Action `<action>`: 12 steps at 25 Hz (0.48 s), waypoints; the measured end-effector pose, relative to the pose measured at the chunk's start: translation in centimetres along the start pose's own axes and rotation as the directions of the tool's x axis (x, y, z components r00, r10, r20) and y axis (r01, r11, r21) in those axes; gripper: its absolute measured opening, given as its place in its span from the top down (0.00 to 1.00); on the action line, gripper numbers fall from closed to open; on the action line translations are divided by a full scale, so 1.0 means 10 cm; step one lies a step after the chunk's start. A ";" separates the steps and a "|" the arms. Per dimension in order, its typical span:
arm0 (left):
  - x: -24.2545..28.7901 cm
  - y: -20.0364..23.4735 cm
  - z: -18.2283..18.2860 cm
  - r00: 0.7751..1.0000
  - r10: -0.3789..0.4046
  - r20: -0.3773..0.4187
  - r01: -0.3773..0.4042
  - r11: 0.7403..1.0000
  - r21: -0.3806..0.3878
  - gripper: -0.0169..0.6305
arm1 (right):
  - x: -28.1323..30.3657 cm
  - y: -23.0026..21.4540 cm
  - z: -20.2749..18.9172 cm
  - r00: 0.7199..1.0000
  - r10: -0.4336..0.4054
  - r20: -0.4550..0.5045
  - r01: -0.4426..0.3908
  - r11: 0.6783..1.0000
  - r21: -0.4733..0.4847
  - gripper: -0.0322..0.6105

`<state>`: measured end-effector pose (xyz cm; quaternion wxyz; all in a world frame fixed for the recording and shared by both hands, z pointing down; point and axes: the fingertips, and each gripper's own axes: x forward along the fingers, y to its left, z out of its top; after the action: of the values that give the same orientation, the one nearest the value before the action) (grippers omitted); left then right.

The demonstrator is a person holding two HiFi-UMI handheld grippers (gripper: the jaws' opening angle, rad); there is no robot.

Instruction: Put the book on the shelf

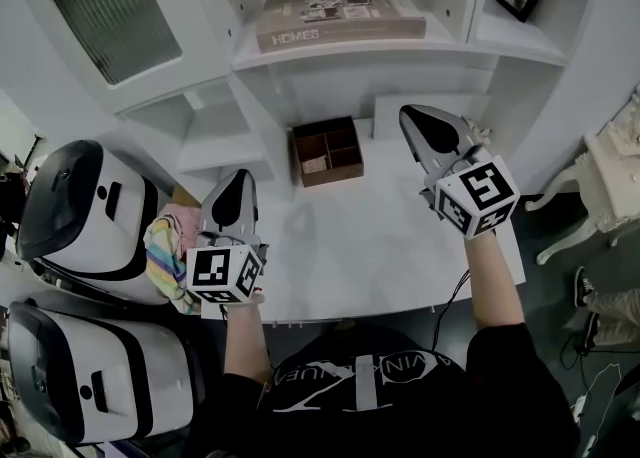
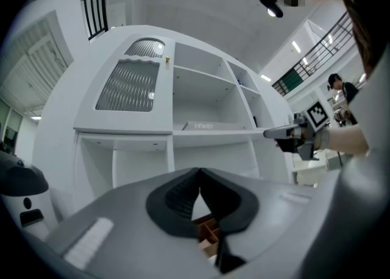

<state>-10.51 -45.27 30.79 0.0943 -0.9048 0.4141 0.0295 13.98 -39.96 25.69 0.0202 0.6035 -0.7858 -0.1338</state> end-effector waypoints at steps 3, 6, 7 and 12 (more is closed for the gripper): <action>-0.03 0.02 -0.01 1.000 0.010 0.006 -0.010 1.000 0.001 0.97 | -0.05 0.05 -0.11 1.000 -0.003 -0.010 0.003 1.000 0.028 0.94; -0.05 0.02 -0.05 1.000 0.013 0.003 -0.013 1.000 0.002 0.97 | -0.11 0.07 -0.22 1.000 -0.020 -0.022 0.022 0.998 0.057 0.94; -0.06 0.02 -0.06 1.000 0.013 0.002 -0.013 1.000 -0.001 0.97 | -0.13 0.08 -0.25 0.999 -0.026 -0.026 0.028 0.997 0.069 0.94; -0.11 0.03 -0.12 1.000 0.014 -0.003 -0.014 0.999 -0.034 0.97 | -0.20 0.12 -0.38 0.998 -0.051 -0.036 0.054 0.994 0.092 0.94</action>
<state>-11.49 -44.84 32.08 0.0782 -0.9034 0.4201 0.0360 14.18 -38.44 29.87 0.0017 0.6264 -0.7745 -0.0875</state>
